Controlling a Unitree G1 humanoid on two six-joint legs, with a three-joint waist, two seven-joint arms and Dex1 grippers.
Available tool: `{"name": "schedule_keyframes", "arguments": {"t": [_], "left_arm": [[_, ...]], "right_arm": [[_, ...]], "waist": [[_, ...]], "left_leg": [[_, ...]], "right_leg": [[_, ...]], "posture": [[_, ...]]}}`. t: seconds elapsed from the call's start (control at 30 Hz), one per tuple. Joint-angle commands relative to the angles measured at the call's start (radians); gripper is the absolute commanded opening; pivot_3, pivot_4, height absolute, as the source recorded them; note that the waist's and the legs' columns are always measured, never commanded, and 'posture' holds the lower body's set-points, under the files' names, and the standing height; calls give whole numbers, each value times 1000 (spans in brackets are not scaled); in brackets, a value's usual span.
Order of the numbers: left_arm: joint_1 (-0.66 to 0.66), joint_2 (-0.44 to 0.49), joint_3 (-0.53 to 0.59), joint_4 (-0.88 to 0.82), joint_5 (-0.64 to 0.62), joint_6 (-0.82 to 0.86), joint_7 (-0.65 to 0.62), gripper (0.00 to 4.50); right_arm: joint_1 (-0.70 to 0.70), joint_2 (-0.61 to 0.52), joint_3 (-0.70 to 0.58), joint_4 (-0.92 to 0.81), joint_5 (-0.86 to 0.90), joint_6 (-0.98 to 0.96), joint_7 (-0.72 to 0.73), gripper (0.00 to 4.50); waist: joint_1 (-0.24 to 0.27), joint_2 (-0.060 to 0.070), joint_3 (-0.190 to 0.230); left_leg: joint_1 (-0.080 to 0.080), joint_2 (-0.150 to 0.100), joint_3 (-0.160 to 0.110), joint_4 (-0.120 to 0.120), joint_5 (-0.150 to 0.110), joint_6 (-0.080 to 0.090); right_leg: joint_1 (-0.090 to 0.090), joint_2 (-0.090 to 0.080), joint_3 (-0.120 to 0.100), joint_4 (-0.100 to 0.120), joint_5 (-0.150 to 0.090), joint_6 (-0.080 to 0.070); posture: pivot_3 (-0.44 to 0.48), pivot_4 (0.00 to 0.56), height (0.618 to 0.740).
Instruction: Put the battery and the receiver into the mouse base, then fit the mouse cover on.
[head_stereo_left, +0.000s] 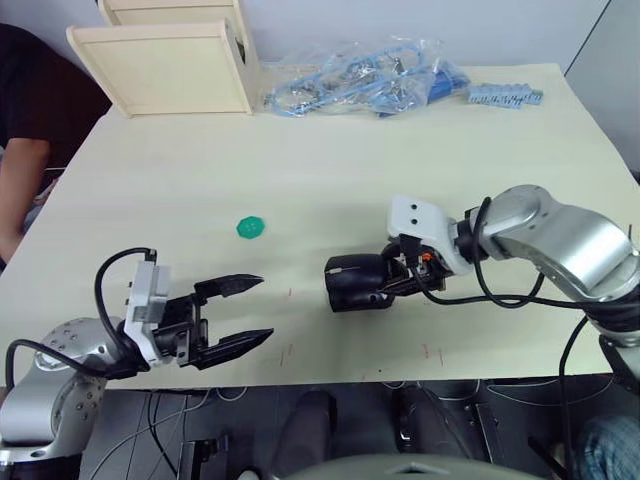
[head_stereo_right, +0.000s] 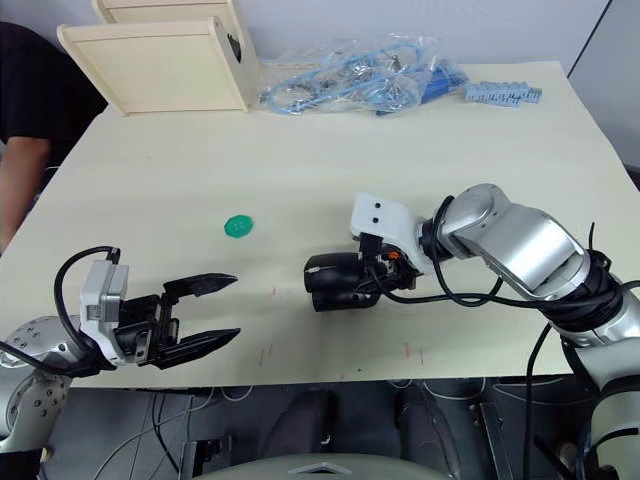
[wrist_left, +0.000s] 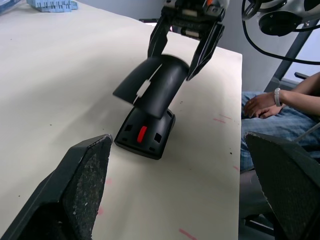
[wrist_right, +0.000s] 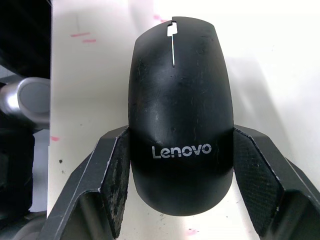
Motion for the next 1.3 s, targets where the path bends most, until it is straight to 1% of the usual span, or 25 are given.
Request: {"name": "schedule_keyframes", "arguments": {"t": [0.03, 0.13, 0.33, 0.77, 1.3], "left_arm": [[14, 17, 39, -33, -23, 2, -4, 4500], [23, 19, 45, -38, -26, 3, -5, 4500], [28, 20, 45, -41, -24, -1, -3, 4500], [23, 25, 45, -22, -19, -7, -10, 4500], [34, 23, 47, -13, -10, -23, -24, 4500]], "right_arm": [[-14, -7, 23, -2, -30, -28, 3, 2789], [-16, -1, 33, 8, -38, -36, 8, 2789], [-16, 15, 72, 86, -78, -108, 48, 2789], [15, 1, 64, 109, -115, -166, 102, 2789], [32, 26, 78, 133, -156, -181, 119, 2789]], "waist": [[0, 0, 0], [-1, 0, 0], [-1, 0, 0], [-1, 0, 0], [-1, 0, 0]], "left_leg": [[0, 0, 0, 0, 0, 0], [0, 0, 0, 0, 0, 0], [0, 0, 1, 0, 0, 0], [0, 0, 0, 0, 0, 0], [0, 0, 0, 0, 0, 0]], "right_leg": [[0, 0, 0, 0, 0, 0], [0, 0, 0, 0, 0, 0], [0, 0, 0, 0, 0, 0], [0, 0, 0, 0, 0, 0], [0, 0, 0, 0, 0, 0]], "posture": [[0, 150, 740], [0, 150, 740], [0, 150, 740], [0, 150, 740], [0, 150, 740]]}}
